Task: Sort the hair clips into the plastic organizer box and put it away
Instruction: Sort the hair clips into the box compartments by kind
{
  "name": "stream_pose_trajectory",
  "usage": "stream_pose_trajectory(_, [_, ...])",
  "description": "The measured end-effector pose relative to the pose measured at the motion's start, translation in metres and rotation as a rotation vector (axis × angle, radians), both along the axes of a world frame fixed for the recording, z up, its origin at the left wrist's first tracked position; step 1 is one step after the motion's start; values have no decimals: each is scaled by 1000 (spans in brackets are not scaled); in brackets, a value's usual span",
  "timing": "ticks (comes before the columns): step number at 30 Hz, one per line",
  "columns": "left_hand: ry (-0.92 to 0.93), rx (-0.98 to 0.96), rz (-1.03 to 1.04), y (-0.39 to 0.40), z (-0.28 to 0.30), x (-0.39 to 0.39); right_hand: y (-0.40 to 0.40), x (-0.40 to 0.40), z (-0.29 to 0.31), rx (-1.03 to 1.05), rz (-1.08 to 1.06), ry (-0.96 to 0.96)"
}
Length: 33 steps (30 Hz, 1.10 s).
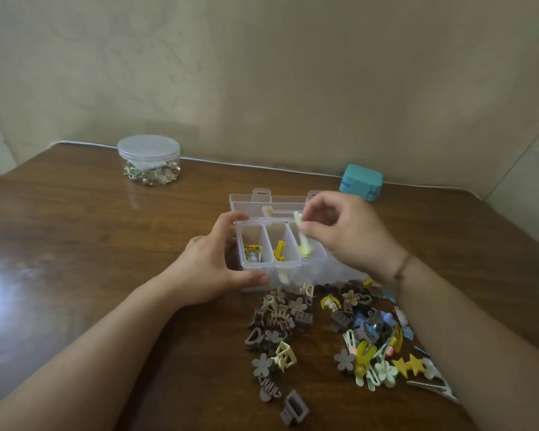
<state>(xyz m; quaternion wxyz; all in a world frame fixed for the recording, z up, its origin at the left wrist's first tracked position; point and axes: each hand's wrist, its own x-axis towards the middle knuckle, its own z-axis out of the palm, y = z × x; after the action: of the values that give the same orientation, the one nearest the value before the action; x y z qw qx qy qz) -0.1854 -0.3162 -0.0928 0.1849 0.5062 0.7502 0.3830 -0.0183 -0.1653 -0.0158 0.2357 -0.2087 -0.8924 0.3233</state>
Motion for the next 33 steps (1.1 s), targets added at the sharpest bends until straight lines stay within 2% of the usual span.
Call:
stream_pose_trajectory(4, [-2,-8,1,1,-2,-3,3,-8,-7,82,-58,-54])
stream_pose_trajectory(10, [1,-8,-14,1,0,-1,14,68,11,270,-114,-108])
stream_pose_trajectory(16, [-8,23,-2,0,-1,0,4,173,-11,257,-130,-311])
stream_pose_trajectory(21, [-17,42,5,1,-2,4,-12,217,-42,234,-129,-409])
stream_pose_trajectory(26, [-34,49,1,0,-1,6,-14,216,-66,373,-140,-388])
stream_pose_trajectory(29, [-30,44,4,0,0,6,-13,205,-58,407,-96,-380])
stream_pose_trajectory(33, [-9,38,9,0,1,5,-19,162,-24,208,-94,-145])
